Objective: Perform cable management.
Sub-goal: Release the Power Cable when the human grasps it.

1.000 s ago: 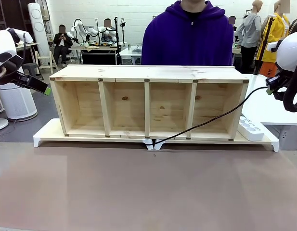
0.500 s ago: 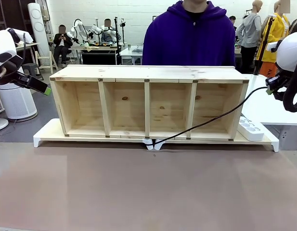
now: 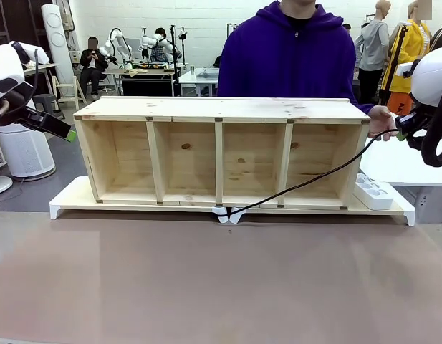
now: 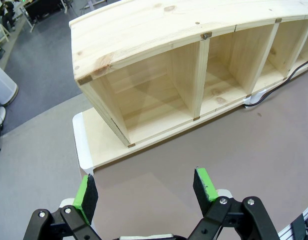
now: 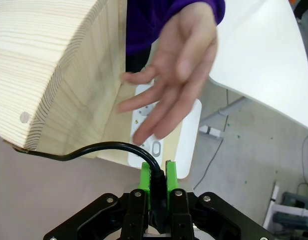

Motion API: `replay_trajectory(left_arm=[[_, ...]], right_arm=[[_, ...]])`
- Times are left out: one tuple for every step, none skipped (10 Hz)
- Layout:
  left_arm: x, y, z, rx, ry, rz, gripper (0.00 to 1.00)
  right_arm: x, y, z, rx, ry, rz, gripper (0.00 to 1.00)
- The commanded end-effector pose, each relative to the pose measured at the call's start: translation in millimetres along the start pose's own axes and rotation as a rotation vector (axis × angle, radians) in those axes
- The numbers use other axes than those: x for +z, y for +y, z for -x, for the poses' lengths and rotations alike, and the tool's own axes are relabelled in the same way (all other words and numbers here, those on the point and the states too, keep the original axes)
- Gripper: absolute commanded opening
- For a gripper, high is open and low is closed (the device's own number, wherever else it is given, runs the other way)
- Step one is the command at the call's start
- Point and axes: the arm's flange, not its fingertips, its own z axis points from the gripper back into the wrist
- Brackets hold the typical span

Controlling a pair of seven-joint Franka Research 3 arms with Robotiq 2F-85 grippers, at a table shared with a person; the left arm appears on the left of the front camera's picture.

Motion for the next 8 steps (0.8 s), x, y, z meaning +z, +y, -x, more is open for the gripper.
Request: replay_trajectory(left_arm=[[0.2,-0.7,0.0,0.016,0.002,-0.007,1.00],[0.2,-0.7,0.0,0.016,0.002,-0.007,1.00],[0.2,-0.7,0.0,0.016,0.002,-0.007,1.00],[0.2,-0.7,0.0,0.016,0.002,-0.007,1.00],[0.2,-0.7,0.0,0.016,0.002,-0.007,1.00],[0.2,-0.7,0.0,0.016,0.002,-0.007,1.00],[0.2,-0.7,0.0,0.016,0.002,-0.007,1.00],[0.2,-0.7,0.0,0.016,0.002,-0.007,1.00]], right_arm=[[2.0,-3.1,1.9,-0.002,-0.005,0.003,0.15],[2.0,-3.1,1.9,-0.002,-0.005,0.003,0.15],[2.0,-3.1,1.9,-0.002,-0.005,0.003,0.15],[2.0,-3.1,1.9,-0.002,-0.005,0.003,0.15],[2.0,-3.1,1.9,-0.002,-0.005,0.003,0.15],[2.0,-3.1,1.9,-0.002,-0.005,0.003,0.15],[2.0,-3.1,1.9,-0.002,-0.005,0.003,0.15],[2.0,-3.1,1.9,-0.002,-0.005,0.003,0.15]])
